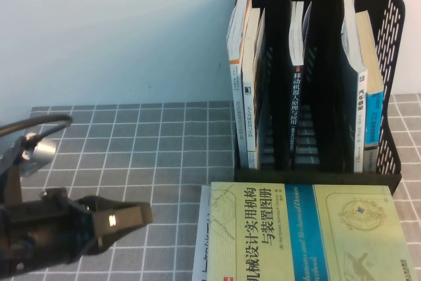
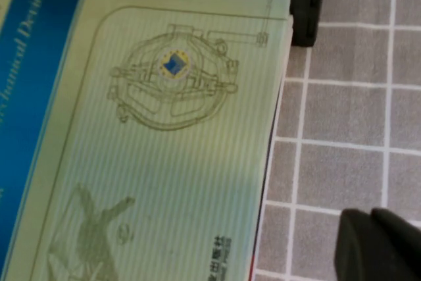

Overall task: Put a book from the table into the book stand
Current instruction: Push book with right arm

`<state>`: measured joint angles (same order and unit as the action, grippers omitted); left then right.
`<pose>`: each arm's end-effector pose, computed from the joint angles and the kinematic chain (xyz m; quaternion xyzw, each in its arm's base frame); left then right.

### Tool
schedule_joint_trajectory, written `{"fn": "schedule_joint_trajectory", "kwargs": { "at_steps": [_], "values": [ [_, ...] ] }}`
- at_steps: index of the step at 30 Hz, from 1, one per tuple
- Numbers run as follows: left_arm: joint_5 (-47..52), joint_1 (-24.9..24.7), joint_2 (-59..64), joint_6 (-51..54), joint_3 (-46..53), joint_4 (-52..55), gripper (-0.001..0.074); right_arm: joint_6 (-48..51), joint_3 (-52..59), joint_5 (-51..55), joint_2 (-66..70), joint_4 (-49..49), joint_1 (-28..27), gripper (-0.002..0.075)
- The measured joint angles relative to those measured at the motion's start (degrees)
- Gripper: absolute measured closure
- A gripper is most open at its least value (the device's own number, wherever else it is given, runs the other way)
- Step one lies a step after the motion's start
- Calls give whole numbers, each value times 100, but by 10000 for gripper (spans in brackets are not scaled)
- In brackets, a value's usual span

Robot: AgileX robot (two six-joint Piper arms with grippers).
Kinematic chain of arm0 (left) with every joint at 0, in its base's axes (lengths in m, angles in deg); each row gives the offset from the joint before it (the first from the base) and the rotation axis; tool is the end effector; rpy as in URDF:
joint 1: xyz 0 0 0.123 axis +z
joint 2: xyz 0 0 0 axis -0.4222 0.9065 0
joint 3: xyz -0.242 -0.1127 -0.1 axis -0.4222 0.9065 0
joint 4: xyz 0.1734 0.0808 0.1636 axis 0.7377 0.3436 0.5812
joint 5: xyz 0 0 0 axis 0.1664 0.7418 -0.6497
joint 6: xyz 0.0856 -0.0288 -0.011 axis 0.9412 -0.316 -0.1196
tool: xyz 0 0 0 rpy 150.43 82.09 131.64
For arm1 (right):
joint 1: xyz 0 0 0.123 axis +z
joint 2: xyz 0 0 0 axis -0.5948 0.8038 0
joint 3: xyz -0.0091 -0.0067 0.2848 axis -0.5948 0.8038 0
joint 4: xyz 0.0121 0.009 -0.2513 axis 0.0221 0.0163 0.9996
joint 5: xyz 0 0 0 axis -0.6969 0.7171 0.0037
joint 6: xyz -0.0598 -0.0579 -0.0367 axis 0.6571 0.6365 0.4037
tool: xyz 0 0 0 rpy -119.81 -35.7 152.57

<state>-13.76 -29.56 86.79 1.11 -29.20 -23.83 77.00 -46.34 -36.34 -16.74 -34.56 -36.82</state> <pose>0.1741 -0.0770 0.2724 0.0180 0.8409 -0.4304 0.3277 0.1902 0.0185 0.2201 -0.0499 0.9452 0.0954 0.3083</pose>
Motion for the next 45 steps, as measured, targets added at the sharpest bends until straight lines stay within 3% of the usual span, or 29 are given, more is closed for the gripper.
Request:
{"fn": "schedule_joint_trajectory", "kwargs": {
  "at_steps": [6, 11, 18, 29, 33, 39, 42, 45],
  "values": [
    [-735, 0, 391, 645, 0, -460, 738, 921, -60, -456, 1169, -1095, 0, 729],
    [-722, 0, 408, 740, 0, -589, 738, 1354, -60, -495, 1580, -1608, 0, 729],
    [-595, 0, 408, 753, 0, -646, 738, 1505, -69, -408, 1604, -2072, 73, 729],
    [-586, 0, 408, 789, 0, -1169, 738, 2235, -84, -630, 1706, -3339, 976, 729],
    [-666, 0, 408, 887, 0, -1180, 738, 2604, -87, -535, 1706, -3927, 1054, 729],
    [-695, 0, 513, 1028, -10, -1180, 736, 2725, -87, -545, 1706, -4057, 1054, 729],
    [-389, 0, 711, 1033, -2, -1180, 680, 2788, -87, -545, 1706, -4036, 1068, 729],
    [75, 0, 1027, 1061, -12, -1180, 549, 2829, -87, -693, 1706, -3728, 1068, 729]
  ]
}}
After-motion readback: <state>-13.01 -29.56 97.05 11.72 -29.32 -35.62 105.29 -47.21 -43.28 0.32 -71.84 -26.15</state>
